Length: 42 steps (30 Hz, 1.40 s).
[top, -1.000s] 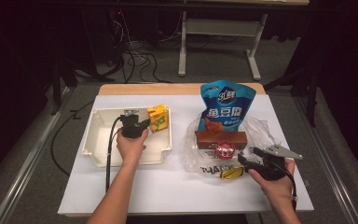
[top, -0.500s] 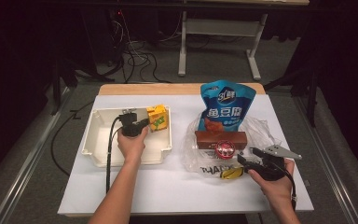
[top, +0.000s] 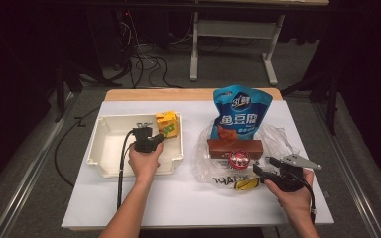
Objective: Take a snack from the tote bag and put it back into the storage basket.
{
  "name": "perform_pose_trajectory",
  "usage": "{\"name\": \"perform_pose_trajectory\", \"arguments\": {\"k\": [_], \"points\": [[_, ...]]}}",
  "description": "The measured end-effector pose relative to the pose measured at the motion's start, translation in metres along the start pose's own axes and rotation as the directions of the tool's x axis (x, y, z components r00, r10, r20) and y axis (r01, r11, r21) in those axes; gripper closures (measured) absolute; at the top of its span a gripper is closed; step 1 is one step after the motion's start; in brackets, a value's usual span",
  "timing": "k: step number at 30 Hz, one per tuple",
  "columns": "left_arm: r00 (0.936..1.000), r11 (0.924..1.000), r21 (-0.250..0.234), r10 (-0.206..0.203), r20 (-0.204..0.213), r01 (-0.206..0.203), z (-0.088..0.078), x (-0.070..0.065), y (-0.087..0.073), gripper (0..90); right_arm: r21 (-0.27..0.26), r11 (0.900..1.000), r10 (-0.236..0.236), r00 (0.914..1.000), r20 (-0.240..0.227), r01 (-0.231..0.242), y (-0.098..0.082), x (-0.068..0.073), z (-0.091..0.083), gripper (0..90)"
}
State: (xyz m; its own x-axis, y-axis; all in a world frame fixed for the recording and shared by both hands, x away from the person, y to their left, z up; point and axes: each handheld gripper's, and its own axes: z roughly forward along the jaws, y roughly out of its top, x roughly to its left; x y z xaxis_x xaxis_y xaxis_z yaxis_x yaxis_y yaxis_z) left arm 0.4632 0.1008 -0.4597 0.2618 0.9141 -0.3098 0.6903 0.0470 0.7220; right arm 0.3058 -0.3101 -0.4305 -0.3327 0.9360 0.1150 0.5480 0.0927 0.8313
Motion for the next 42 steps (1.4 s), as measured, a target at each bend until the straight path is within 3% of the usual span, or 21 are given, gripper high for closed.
{"name": "perform_pose_trajectory", "arguments": {"k": [8,12,17,25,32,34,38,39,42], "points": [[0.9998,0.9999,-0.002,-0.014,0.014,0.014,0.010,-0.002,0.005,90.0,0.003,1.000,-0.001,1.0000,0.001,0.001,-0.001,-0.002,0.001,28.2],[0.9985,0.9994,-0.015,-0.031,0.046,0.032,0.012,0.001,0.005,90.0,0.005,1.000,-0.004,1.0000,-0.001,0.004,-0.001,-0.002,0.001,28.3],[0.9986,0.9992,-0.032,-0.023,0.049,0.024,0.014,0.000,0.005,90.0,0.009,1.000,0.000,1.0000,0.004,0.000,-0.002,-0.002,0.002,28.9],[0.9983,0.9998,0.009,-0.020,0.055,0.020,0.021,0.001,0.003,90.0,0.015,1.000,0.004,1.0000,0.007,-0.005,-0.002,-0.001,0.003,28.9],[0.9994,0.9994,0.034,0.004,0.033,-0.005,0.023,-0.002,0.001,90.0,0.005,1.000,-0.001,1.0000,0.006,0.001,-0.002,-0.003,0.002,28.9],[0.9990,0.9995,0.031,0.000,0.045,-0.001,0.022,-0.002,0.001,89.9,0.001,1.000,0.000,1.0000,0.005,0.000,-0.002,-0.003,0.001,29.4],[0.9974,0.9995,0.000,0.030,0.065,-0.030,0.012,-0.006,0.001,86.6,-0.012,1.000,-0.006,1.0000,0.007,0.006,0.000,-0.002,0.000,30.9],[0.9951,0.9985,-0.016,0.053,0.083,-0.052,0.005,-0.008,0.001,84.7,-0.022,1.000,-0.002,1.0000,0.005,0.002,0.002,-0.002,-0.001,32.7],[0.9934,0.9965,-0.041,0.077,0.085,-0.073,-0.005,-0.010,0.002,84.5,-0.030,1.000,-0.005,1.0000,0.006,0.006,0.005,-0.003,0.000,34.5]]}}
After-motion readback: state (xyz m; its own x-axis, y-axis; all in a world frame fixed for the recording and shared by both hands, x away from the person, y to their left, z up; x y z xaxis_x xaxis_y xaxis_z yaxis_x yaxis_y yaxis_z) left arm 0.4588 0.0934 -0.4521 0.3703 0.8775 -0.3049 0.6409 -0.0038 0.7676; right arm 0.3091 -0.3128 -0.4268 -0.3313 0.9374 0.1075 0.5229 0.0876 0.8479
